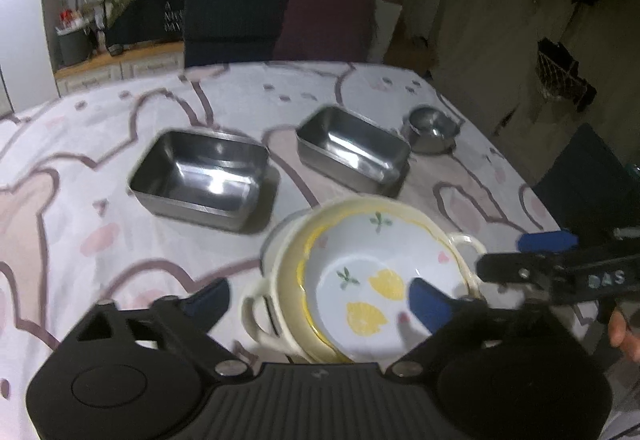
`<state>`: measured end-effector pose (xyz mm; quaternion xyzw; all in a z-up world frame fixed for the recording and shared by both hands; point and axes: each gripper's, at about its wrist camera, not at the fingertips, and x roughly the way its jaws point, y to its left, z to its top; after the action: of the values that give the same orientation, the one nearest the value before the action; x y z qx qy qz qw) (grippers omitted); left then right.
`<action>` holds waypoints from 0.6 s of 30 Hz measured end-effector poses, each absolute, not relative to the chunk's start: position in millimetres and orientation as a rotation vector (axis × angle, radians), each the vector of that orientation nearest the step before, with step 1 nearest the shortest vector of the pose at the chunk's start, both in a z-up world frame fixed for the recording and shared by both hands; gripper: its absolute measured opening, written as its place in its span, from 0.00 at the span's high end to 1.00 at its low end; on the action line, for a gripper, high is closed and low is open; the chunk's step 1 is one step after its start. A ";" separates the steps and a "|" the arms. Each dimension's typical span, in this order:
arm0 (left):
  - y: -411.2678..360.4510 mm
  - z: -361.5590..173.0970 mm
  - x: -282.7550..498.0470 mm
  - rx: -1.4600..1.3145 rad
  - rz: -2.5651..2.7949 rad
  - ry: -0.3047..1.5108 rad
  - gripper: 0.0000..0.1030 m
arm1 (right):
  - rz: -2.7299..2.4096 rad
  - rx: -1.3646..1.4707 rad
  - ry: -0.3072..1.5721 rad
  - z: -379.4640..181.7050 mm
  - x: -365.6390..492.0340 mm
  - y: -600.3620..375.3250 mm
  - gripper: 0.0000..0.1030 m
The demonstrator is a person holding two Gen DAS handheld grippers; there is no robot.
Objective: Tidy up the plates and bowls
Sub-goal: 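Move both open grippers away from the bowls toward a steel rectangular tray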
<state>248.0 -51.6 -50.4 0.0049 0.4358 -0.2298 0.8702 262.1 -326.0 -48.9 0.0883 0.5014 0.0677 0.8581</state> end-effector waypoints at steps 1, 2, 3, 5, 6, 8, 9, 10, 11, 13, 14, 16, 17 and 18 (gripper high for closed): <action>-49.7 -46.8 249.4 0.011 -0.474 0.895 0.01 | 0.140 0.188 1.037 -46.3 260.2 -326.4 0.11; -47.3 -43.7 251.4 0.011 -0.470 0.881 0.01 | 0.137 0.190 1.021 -43.8 258.7 -326.6 0.06; -44.5 -40.0 254.2 0.013 -0.465 0.865 0.00 | 0.132 0.193 1.008 -41.4 258.3 -327.1 0.03; -38.6 -32.4 261.7 0.021 -0.447 0.826 0.00 | 0.121 0.204 0.982 -38.0 260.6 -326.4 0.01; -35.7 -29.7 265.8 0.018 -0.441 0.808 0.00 | 0.116 0.209 0.971 -36.4 262.3 -325.6 0.01; -26.8 -23.8 276.4 0.006 -0.424 0.770 0.00 | 0.108 0.220 0.953 -34.1 267.9 -322.1 0.01; -23.7 -21.8 281.8 0.003 -0.412 0.762 0.00 | 0.107 0.226 0.945 -33.0 270.9 -319.2 0.00; -20.3 -20.1 288.0 -0.002 -0.400 0.755 0.00 | 0.109 0.234 0.937 -31.9 276.1 -315.5 0.00; -16.5 -19.0 294.6 -0.006 -0.390 0.753 0.00 | 0.112 0.242 0.931 -31.2 281.1 -311.5 0.00; -9.2 -19.3 308.7 -0.010 -0.368 0.756 0.00 | 0.119 0.258 0.917 -29.6 292.5 -302.8 0.00; -6.3 -20.4 314.9 -0.011 -0.359 0.764 0.00 | 0.121 0.265 0.909 -28.7 299.4 -297.5 0.00; 1.8 -24.9 330.7 -0.023 -0.326 0.788 0.00 | 0.123 0.277 0.898 -28.8 314.2 -288.2 0.00; 4.9 -27.4 338.8 -0.024 -0.315 0.798 0.00 | 0.122 0.287 0.896 -29.2 321.6 -284.8 0.00; 7.2 -29.9 345.7 -0.021 -0.308 0.804 0.00 | 0.121 0.303 0.897 -30.7 330.4 -280.7 0.00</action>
<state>345.7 7.2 -29.9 -0.0104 0.3897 -0.1495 0.9087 330.4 -280.7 -30.7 0.1460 0.4317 0.0583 0.8882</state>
